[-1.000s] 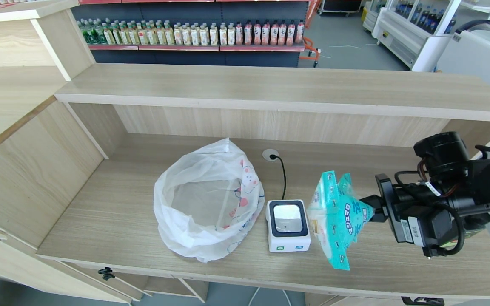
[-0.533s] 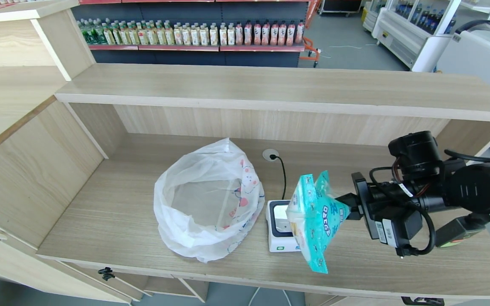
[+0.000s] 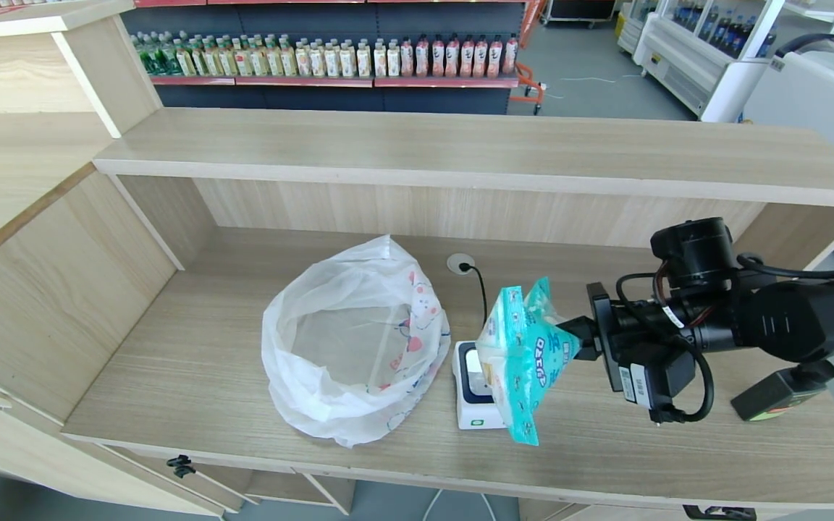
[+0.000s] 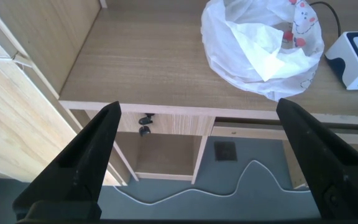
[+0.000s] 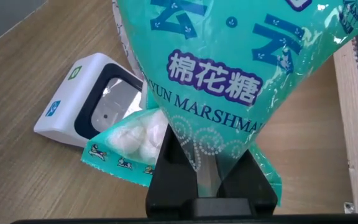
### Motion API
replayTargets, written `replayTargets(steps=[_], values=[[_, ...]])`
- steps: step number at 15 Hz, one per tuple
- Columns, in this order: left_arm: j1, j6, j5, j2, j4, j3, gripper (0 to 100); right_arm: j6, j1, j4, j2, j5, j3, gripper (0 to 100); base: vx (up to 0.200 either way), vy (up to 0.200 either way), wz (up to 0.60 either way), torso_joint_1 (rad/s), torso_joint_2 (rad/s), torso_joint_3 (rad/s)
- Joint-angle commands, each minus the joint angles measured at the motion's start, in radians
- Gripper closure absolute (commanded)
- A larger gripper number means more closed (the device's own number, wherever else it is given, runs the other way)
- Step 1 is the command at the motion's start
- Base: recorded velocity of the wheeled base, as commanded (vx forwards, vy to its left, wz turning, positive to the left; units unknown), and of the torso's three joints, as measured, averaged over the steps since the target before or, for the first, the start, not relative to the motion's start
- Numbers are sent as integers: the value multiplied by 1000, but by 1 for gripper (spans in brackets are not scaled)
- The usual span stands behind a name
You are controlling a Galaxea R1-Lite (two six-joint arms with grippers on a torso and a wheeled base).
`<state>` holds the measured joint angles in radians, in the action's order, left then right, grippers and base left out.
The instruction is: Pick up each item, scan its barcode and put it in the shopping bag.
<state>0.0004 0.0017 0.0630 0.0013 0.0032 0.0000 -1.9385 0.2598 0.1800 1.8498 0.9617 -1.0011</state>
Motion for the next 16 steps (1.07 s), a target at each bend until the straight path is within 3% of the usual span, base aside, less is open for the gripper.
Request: replayTargets(steps=[1,10,13,15,16], values=[[1,0,0,0,0,0,0,0,-1,3,2,-1,4,100,0,0,0,0,0,0],[1,0,0,0,0,0,0,-5,-10,3,20,-26,2,100,0,0,0,0,0,0],[1,0,0,0,0,0,0,98,-1,-31,-52,-20,-4,100,0,0,0,0,0,0],[0,0,0,0,0,0,0,535,12,-27,-236,-38,6,100,0,0,0,0,0,0],[1,0,0,0,0,0,0,717,29,-28,-305,-101,9,100,0,0,0,0,0,0]])
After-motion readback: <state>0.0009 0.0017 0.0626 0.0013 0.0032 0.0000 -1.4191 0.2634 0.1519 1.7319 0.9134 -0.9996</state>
